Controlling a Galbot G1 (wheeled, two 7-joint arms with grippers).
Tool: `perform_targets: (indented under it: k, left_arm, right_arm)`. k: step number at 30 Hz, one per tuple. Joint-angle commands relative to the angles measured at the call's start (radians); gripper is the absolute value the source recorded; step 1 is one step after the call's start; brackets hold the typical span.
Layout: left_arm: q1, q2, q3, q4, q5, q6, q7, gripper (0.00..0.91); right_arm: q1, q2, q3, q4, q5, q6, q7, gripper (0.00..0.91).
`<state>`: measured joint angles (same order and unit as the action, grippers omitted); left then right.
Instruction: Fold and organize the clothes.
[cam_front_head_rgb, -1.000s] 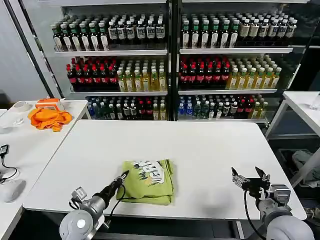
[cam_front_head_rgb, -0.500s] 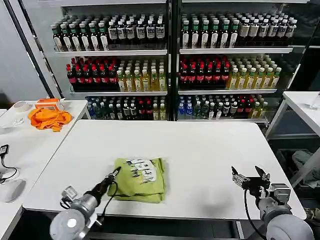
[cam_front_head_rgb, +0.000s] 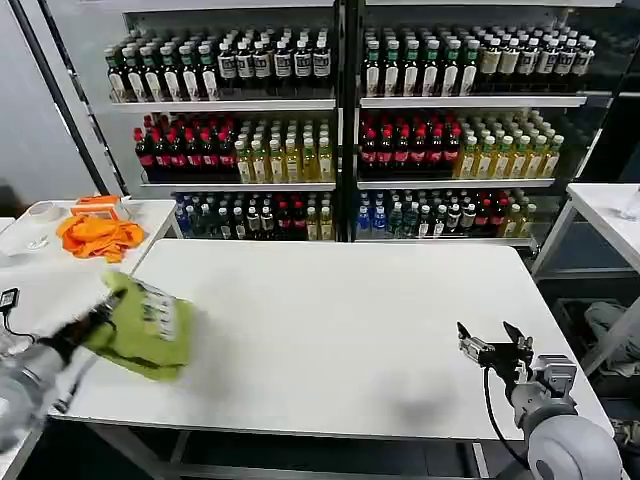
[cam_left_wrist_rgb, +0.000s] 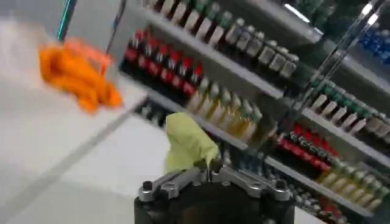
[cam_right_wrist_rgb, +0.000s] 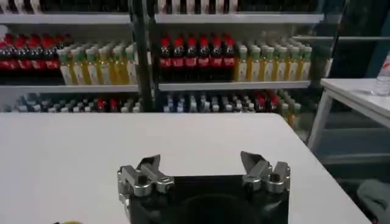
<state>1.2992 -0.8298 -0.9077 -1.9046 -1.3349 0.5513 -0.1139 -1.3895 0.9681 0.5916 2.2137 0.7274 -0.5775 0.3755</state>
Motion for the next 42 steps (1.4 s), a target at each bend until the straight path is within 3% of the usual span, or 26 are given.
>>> perform_targets:
  k: [1,3,6,8,16,21,29,30,31,32,36,42]
  left_arm:
    - [0.017,0.179,0.246,-0.162,0.253,0.025,0.009,0.010]
    - [0.014,0.119,0.421,-0.100,0.506,0.000,0.042,0.010]
    - [-0.025,0.045,0.646,0.029,0.728,-0.050,0.079,0.010]
    - [-0.076,-0.003,0.724,0.082,0.804,-0.065,0.083,0.010]
    - [-0.272,-0.052,0.826,0.008,0.706,-0.018,0.045,0.010]
    - [-0.406,-0.095,0.893,0.074,0.657,0.002,0.011,0.010]
    - [-0.480,-0.237,0.954,0.168,0.636,-0.009,-0.040,0.020]
    - [-0.479,-0.244,0.956,0.165,0.628,-0.012,-0.039,0.131]
    - [-0.473,-0.255,0.960,0.153,0.617,-0.025,-0.034,0.383]
    - [-0.460,-0.260,0.960,0.140,0.603,-0.045,-0.027,0.907]
    - [-0.398,-0.279,0.925,0.096,0.527,-0.138,0.006,0.907]
    - [-0.312,-0.300,0.808,0.063,0.472,-0.235,-0.044,0.907]
  right_arm:
    - [0.033,0.002,-0.007,-0.010,0.011,0.002,-0.004,0.907]
    - [0.023,0.003,-0.005,-0.011,0.009,0.002,-0.006,0.907]
    - [0.012,0.005,0.001,-0.009,0.007,0.003,-0.006,0.907]
    - [0.002,0.006,0.006,-0.007,0.005,0.003,-0.006,0.907]
    - [-0.046,0.009,0.037,0.010,-0.001,0.004,-0.006,0.907]
    - [-0.070,0.019,0.047,0.020,-0.010,0.004,-0.007,0.907]
    - [-0.073,0.024,0.047,0.028,-0.016,0.002,-0.005,0.907]
    - [-0.071,0.024,0.045,0.029,-0.017,0.001,-0.005,0.907]
    - [-0.066,0.024,0.041,0.029,-0.016,0.000,-0.005,0.907]
    - [-0.063,0.024,0.040,0.028,-0.017,0.001,-0.005,0.907]
    - [-0.028,0.028,-0.005,0.018,-0.022,0.001,-0.009,0.907]
    - [0.136,0.036,-0.220,-0.040,-0.014,0.002,-0.005,0.907]
